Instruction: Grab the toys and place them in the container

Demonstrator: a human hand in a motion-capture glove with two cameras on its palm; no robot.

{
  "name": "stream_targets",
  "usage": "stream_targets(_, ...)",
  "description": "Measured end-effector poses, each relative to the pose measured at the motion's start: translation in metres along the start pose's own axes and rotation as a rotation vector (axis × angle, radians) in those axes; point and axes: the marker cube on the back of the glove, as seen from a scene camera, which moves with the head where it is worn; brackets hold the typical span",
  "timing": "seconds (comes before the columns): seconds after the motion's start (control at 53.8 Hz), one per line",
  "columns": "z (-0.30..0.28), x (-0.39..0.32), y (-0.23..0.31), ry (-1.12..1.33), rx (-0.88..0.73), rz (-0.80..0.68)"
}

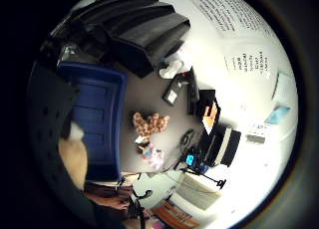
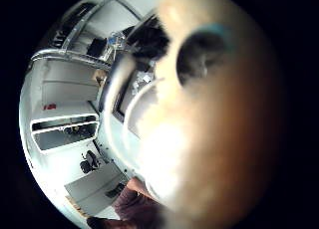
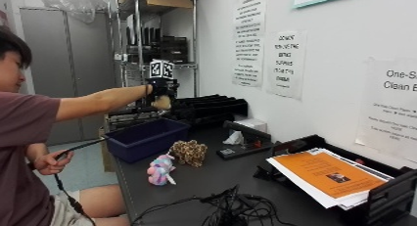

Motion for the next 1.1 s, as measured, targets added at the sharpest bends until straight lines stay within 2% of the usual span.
stream_targets(0.056,0.011,0.001,0.0,0.034,-0.141,0.022)
stream_targets(0.093,0.014,0.001,0.0,0.032,-0.174,-0.002)
stream_targets(0.297,0.011,0.035,0.02,-0.031,-0.14,-0.023)
stream_targets(0.446,0.002,0.085,0.052,-0.052,-0.127,0.117)
stream_targets(0.521,-0.005,0.104,0.063,0.015,-0.186,0.136)
stream_targets(0.744,-0.007,0.178,0.142,0.019,-0.193,0.225)
stream_targets(0.967,0.032,0.216,0.206,-0.051,-0.172,0.275)
stream_targets(1.097,0.099,0.217,0.221,-0.179,-0.135,0.287)
